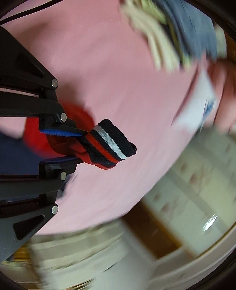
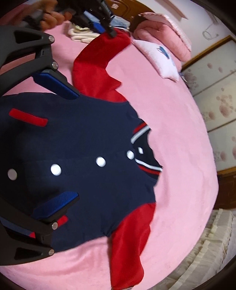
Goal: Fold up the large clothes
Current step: 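Lift the red sleeve with the left tool and carry it across the jacket front, then lay the red sleeve flat across the jacket body and open the left tool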
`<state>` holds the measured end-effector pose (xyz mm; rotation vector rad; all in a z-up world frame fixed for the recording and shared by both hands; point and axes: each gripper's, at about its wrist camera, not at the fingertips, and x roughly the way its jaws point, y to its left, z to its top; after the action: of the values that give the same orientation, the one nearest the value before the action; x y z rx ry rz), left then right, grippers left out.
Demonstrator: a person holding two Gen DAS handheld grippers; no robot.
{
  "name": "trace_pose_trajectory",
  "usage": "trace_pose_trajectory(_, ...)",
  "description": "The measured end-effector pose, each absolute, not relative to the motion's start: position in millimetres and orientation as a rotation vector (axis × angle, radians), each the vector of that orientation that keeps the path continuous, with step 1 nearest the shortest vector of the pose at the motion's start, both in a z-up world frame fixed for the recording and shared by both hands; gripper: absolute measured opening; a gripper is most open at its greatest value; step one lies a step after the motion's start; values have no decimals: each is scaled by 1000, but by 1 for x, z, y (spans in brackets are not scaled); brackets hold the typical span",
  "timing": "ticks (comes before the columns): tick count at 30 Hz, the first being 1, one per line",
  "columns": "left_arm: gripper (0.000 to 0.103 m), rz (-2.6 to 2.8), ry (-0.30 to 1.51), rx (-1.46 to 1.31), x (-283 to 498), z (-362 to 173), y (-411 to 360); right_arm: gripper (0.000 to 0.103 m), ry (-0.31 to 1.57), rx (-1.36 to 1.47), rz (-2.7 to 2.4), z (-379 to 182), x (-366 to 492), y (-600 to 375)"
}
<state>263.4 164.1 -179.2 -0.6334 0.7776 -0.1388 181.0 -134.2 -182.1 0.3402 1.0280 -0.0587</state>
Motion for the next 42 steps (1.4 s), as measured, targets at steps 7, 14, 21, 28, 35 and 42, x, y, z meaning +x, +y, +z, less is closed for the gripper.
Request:
trace_pose_trajectory(7, 72, -350, 1046, -653, 276, -194, 59, 101, 998, 413, -182, -189, 176, -183)
trace_pose_trajectory(14, 84, -45, 1165, -428, 260, -220, 106, 101, 1074, 663, 10, -215, 188, -210)
trace_pose_trajectory(21, 84, 139, 1248, -343, 273, -243, 154, 80, 1146, 714, 28, -247, 225, -185)
trace_pose_trajectory(28, 84, 124, 1253, -331, 266, -241, 152, 15, 1085, 717, 4, -245, 244, -198)
trace_pose_trajectory(35, 84, 66, 1254, -256, 281, -249, 105, 19, 1071, 651, -64, -228, 228, -241)
trace_pose_trajectory(42, 84, -1, 1264, -164, 280, -238, 70, 30, 1070, 578, -156, -225, 213, -260)
